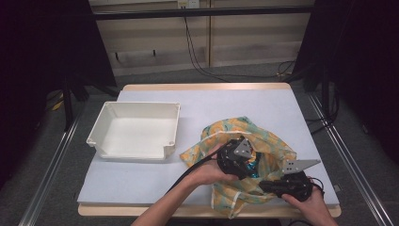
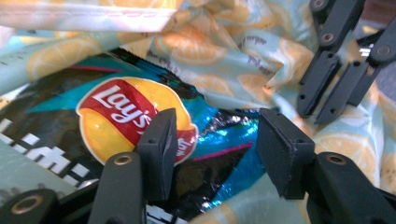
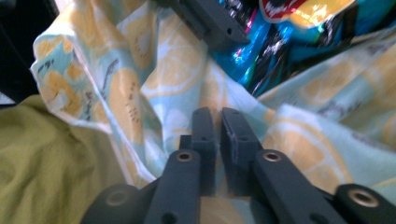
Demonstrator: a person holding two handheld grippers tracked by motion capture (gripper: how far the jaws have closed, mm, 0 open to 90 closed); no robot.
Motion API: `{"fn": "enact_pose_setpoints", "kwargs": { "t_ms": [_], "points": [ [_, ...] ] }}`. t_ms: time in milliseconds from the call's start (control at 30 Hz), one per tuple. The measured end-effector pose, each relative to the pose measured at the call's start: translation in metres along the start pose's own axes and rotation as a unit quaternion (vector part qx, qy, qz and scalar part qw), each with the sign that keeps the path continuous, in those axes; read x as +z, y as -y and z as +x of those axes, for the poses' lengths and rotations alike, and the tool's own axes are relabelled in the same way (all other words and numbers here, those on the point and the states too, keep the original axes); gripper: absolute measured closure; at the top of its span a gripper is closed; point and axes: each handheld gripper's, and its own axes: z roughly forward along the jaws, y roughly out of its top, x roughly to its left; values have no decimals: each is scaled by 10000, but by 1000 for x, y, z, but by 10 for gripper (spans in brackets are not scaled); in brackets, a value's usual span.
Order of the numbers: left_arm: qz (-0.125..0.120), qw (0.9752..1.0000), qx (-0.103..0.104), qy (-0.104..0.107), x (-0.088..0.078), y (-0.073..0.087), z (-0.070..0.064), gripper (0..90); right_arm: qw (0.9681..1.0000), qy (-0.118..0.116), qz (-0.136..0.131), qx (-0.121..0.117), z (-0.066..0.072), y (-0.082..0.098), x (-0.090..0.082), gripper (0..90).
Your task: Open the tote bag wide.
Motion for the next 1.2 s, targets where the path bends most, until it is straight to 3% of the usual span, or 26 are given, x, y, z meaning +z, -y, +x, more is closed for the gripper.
{"fn": "enact_pose_setpoints", "kwargs": {
  "t_ms": [100, 367, 467, 500, 633, 733, 933, 1100, 1200],
  "points": [
    [106, 9999, 85, 26, -1, 1, -2, 484, 10000, 0, 28, 1, 1, 3, -1, 829],
    [185, 9995, 253, 20, 1, 5, -8, 477, 9986, 195, -492, -51, -1, -12, -18, 651],
    [244, 9991, 334, 93, 1, 7, -11, 436, 9985, 286, -464, -32, -6, -14, -14, 614],
    [292, 9986, 448, -5, 2, 7, -12, 437, 9985, 311, -454, -17, -8, -13, -13, 591],
    [253, 9987, 440, -36, 4, 8, -9, 436, 9992, 304, -240, 15, -12, -7, -7, 565],
    [192, 9991, 374, 22, 4, 9, -5, 436, 9997, 207, -77, 47, -11, -1, -3, 657],
    [166, 9996, 201, 126, 4, 7, 3, 435, 9998, 35, 94, -144, -5, 3, 2, 900],
    [83, 9998, -45, 157, 3, 8, 8, 438, 9992, -56, 279, -274, 1, 6, 3, 900],
    [137, 9998, 2, 119, 4, 6, 6, 438, 9990, -88, 364, -258, 3, 8, 2, 900]
  ]
}}
